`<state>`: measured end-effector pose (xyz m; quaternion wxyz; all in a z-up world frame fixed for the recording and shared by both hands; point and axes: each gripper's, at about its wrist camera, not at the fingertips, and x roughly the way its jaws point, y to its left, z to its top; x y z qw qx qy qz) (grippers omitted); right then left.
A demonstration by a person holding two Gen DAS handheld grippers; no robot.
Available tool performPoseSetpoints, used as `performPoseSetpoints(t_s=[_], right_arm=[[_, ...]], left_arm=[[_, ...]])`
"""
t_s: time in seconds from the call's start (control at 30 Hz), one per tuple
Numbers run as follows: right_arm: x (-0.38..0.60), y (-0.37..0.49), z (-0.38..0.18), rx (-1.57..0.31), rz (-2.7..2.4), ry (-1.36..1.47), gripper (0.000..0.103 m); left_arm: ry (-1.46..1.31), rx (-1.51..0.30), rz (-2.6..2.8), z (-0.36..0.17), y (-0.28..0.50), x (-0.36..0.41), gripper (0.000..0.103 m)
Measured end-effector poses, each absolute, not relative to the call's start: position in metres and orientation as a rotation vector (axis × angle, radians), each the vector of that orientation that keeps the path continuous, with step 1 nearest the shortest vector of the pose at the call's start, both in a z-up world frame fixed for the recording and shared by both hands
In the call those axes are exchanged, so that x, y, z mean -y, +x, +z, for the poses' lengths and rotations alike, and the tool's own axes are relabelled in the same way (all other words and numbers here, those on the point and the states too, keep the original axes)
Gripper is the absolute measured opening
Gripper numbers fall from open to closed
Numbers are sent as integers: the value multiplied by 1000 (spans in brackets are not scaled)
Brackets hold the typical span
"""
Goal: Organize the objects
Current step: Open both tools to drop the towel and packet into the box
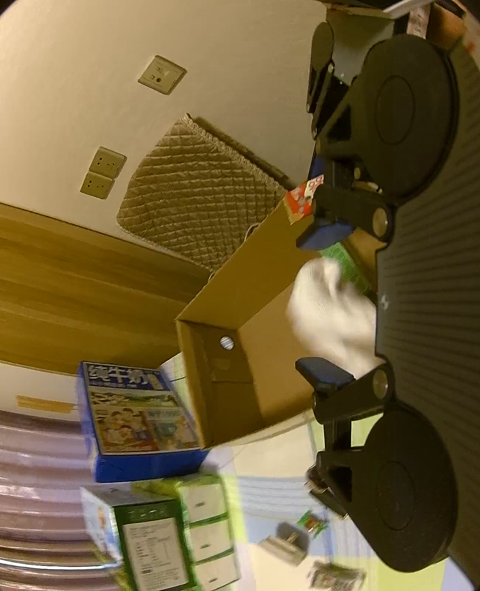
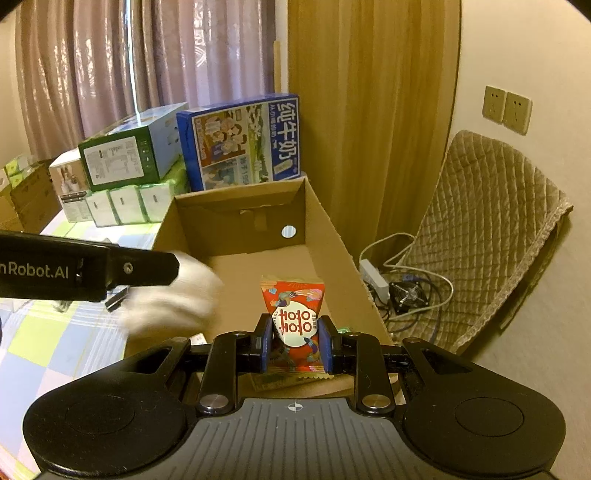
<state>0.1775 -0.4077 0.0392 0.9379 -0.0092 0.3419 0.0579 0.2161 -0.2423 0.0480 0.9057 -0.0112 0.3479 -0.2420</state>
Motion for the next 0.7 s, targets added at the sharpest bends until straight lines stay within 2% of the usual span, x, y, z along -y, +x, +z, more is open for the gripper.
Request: performPoseSetpoints(t_s=[0.63, 0.67, 0.7], right_arm=[[394, 183, 45, -667, 176, 33, 23], [394, 185, 46, -658, 188, 48, 26], [393, 188, 46, -653, 205, 66, 38]], left_arm=[[-98, -717, -355, 46, 193, 167, 59], [-98, -717, -348, 46, 192, 164, 59], [-100, -718, -343, 46, 191, 161, 60]])
